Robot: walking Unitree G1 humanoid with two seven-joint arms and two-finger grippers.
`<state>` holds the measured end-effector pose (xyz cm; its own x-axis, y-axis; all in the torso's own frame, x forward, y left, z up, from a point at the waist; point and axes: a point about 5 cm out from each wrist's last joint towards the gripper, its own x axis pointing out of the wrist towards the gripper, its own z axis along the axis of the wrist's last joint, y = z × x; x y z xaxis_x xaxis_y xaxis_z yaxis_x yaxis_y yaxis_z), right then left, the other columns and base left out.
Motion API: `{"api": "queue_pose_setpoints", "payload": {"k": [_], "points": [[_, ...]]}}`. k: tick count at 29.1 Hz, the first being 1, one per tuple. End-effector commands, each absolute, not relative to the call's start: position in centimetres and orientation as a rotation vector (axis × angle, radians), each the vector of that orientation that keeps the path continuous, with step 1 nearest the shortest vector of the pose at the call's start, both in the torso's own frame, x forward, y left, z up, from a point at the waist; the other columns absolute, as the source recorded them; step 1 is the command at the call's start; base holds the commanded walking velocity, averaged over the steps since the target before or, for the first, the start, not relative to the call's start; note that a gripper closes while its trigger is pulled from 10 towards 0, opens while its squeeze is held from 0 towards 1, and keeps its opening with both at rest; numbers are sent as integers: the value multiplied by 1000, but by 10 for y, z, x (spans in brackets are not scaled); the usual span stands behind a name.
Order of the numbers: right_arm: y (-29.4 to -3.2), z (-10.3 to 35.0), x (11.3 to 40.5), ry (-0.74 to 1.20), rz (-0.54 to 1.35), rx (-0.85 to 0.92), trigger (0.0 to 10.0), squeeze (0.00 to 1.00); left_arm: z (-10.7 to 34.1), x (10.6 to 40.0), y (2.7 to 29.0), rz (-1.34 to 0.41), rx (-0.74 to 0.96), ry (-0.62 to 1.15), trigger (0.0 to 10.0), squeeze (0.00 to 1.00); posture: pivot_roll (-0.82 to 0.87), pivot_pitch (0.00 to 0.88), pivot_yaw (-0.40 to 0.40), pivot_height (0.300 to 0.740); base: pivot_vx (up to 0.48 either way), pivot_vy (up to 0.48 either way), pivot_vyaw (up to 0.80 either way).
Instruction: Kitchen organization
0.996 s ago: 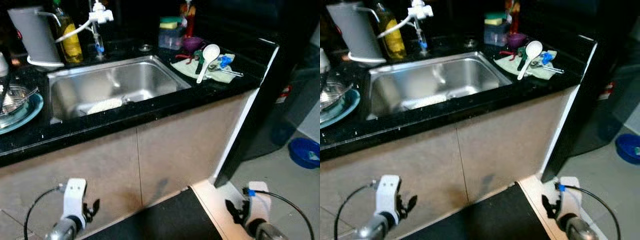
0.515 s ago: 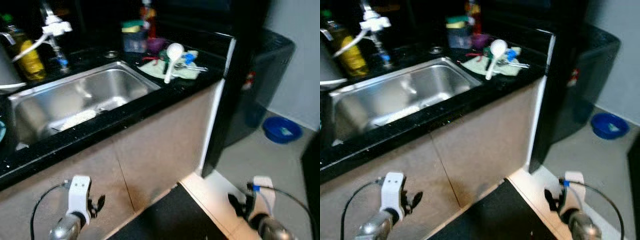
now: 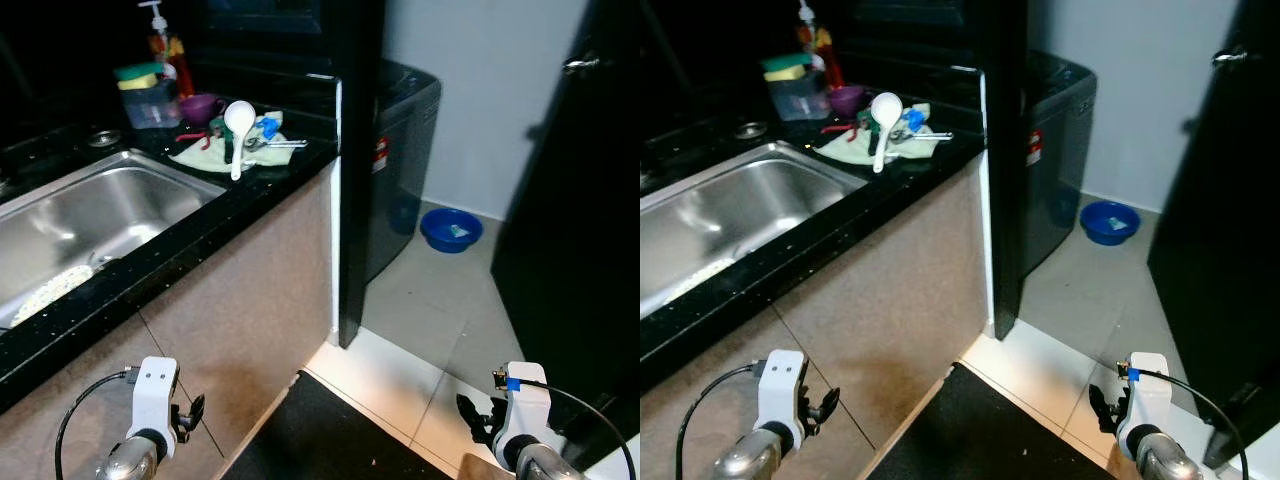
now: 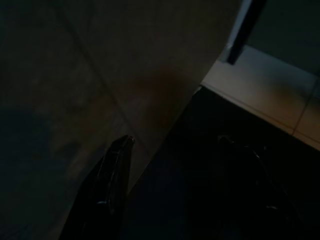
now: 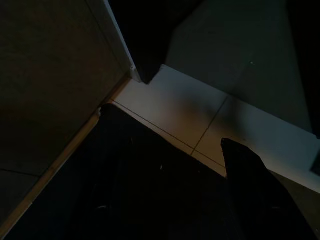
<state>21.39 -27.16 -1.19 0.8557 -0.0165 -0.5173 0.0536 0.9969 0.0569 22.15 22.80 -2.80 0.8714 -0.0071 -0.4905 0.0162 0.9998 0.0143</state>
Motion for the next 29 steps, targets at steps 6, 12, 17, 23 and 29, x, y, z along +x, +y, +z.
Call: {"api": "queue_pose_setpoints", "payload": {"k": [6, 12, 17, 23, 29], "points": [[-263, -12, 219, 521, -18, 66, 10000, 0, -31, 220, 234, 7, 39, 530, 10000, 0, -76, 0, 68, 740, 0, 0, 0], [-261, -11, 220, 515, -16, 63, 10000, 0, -31, 221, 237, 24, 29, 528, 10000, 0, -74, 0, 72, 740, 0, 0, 0], [-259, -10, 221, 506, -15, 62, 10000, 0, -30, 221, 239, 30, 35, 520, 10000, 0, -71, 0, 74, 740, 0, 0, 0], [-259, -9, 222, 503, -14, 59, 10000, 0, -29, 223, 240, 39, 29, 513, 10000, 0, -67, 0, 70, 740, 0, 0, 0], [-260, -9, 223, 502, -15, 56, 10000, 0, -26, 225, 240, 45, 27, 496, 10000, 0, -55, 0, 62, 740, 0, 0, 0]]}}
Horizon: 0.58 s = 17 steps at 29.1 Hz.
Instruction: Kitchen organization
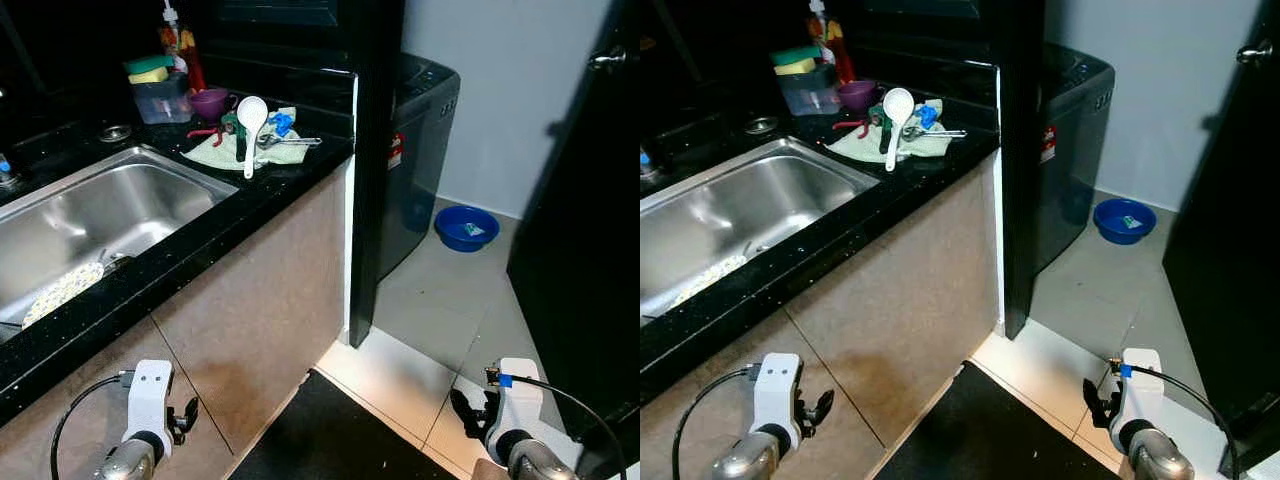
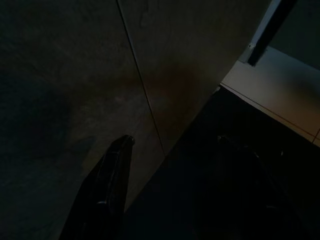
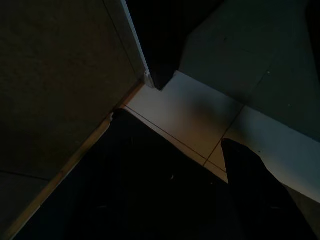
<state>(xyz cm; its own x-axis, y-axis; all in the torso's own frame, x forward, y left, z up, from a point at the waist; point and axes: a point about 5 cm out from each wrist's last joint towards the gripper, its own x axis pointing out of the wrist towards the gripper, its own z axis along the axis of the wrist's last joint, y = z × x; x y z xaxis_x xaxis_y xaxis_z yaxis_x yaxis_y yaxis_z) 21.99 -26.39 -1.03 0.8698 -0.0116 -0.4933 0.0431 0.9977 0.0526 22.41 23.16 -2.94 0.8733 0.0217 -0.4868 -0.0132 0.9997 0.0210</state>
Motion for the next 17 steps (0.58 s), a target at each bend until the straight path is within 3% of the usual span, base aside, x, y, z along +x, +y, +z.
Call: {"api": "queue_pose_setpoints", "payload": {"k": [1, 17], "points": [[-261, -9, 223, 502, -17, 57, 10000, 0, -26, 225, 239, 45, 26, 494, 10000, 0, -51, 0, 58, 740, 0, 0, 0], [-266, -11, 221, 515, -22, 52, 10000, 0, -27, 225, 234, 31, 24, 488, 10000, 0, -51, 0, 53, 740, 0, 0, 0]]}}
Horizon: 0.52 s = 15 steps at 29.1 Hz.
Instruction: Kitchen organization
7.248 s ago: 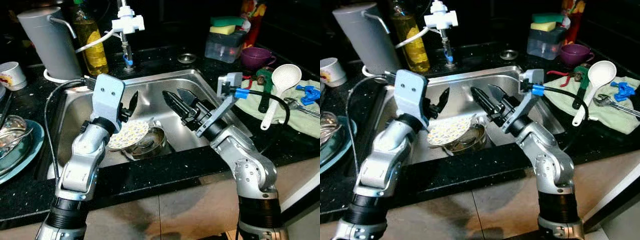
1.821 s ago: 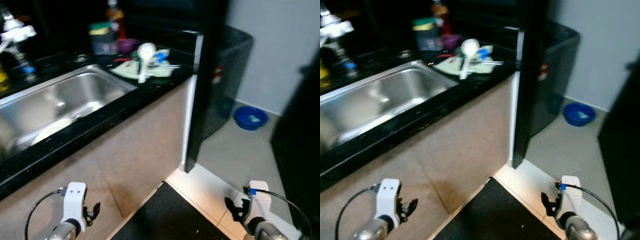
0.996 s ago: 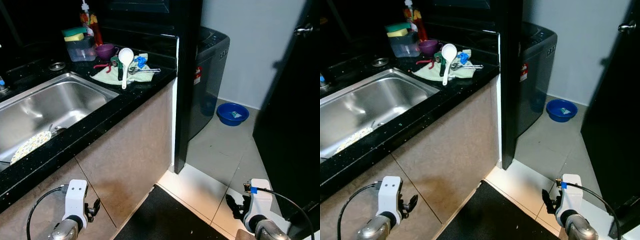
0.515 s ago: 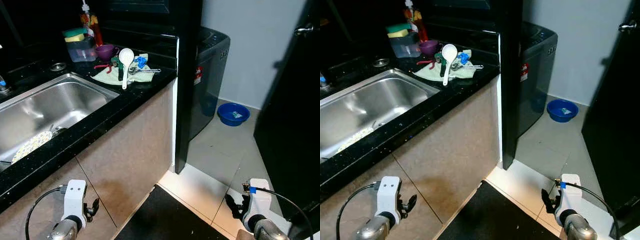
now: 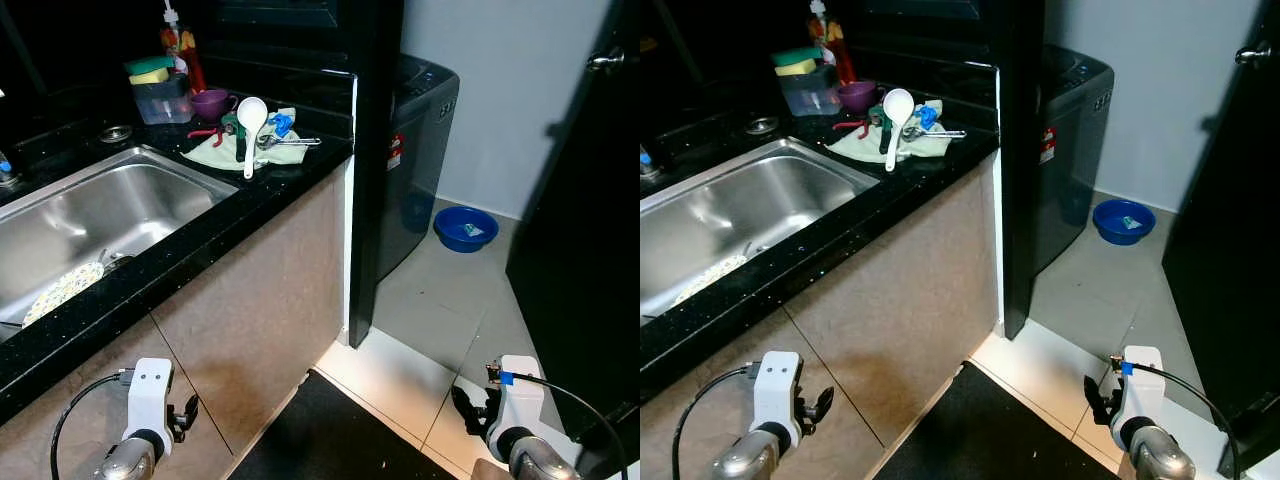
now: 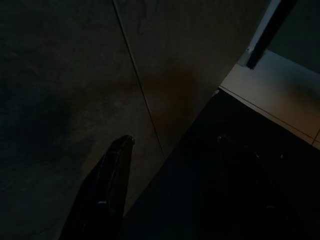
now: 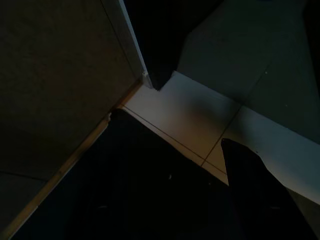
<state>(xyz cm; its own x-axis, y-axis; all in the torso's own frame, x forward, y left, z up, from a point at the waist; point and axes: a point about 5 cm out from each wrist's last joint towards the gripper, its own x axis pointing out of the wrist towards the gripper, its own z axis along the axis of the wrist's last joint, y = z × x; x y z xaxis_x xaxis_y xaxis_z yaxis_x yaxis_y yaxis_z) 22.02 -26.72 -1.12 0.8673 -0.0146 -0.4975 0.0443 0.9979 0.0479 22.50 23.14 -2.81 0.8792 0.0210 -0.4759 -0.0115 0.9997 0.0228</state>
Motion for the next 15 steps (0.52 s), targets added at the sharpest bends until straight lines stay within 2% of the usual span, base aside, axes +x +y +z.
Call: {"api": "queue_pose_setpoints", "payload": {"k": [1, 15], "points": [[-266, -12, 221, 516, -22, 52, 10000, 0, -27, 225, 234, 29, 24, 488, 10000, 0, -49, 0, 51, 740, 0, 0, 0], [-269, -10, 222, 511, -20, 52, 10000, 0, -26, 226, 231, 26, 24, 479, 10000, 0, -47, 0, 47, 740, 0, 0, 0]]}}
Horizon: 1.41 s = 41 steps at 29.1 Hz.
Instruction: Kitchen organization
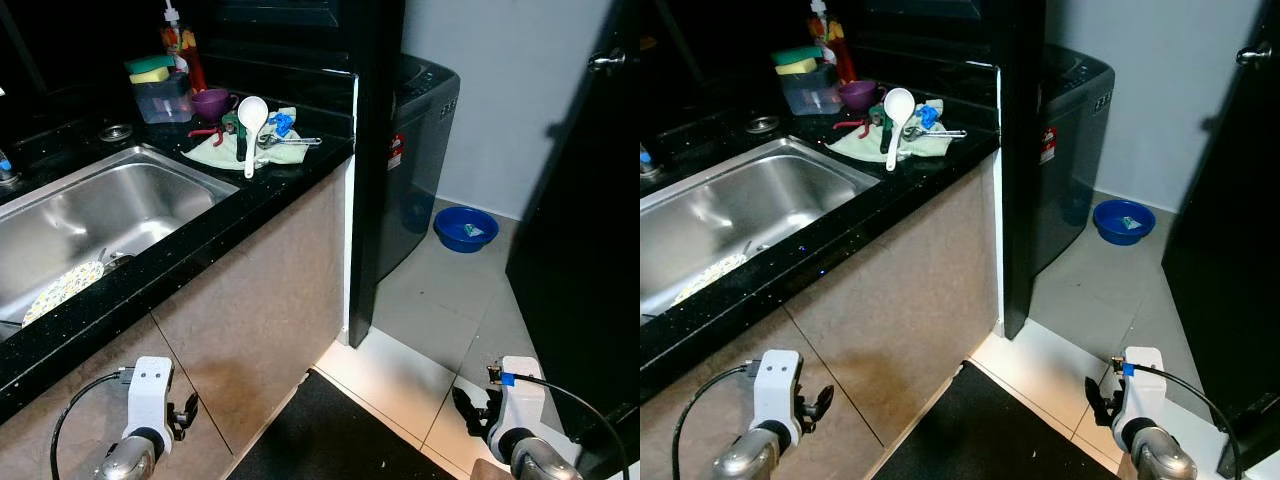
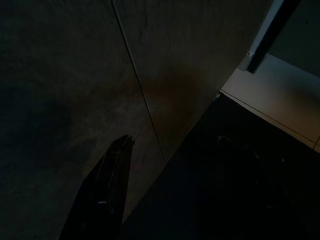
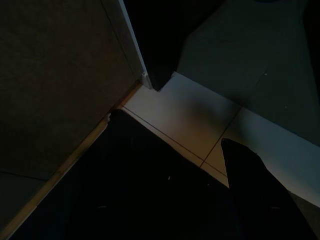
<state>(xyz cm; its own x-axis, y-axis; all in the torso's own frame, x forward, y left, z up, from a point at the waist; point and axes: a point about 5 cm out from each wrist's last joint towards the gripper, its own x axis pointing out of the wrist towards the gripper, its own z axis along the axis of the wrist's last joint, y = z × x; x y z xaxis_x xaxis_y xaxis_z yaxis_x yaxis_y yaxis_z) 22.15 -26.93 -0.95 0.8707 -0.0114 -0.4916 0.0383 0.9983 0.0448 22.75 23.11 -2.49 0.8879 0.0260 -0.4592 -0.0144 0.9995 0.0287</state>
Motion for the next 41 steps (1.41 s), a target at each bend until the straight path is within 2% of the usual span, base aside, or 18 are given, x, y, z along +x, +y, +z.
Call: {"api": "queue_pose_setpoints", "payload": {"k": [1, 41], "points": [[-269, -10, 222, 510, -19, 51, 10000, 0, -26, 226, 232, 27, 24, 478, 10000, 0, -47, 0, 49, 740, 0, 0, 0], [-268, -7, 224, 492, -8, 45, 10000, 0, -24, 226, 233, 25, 26, 476, 10000, 0, -44, 27, 56, 740, 0, 0, 0]]}}
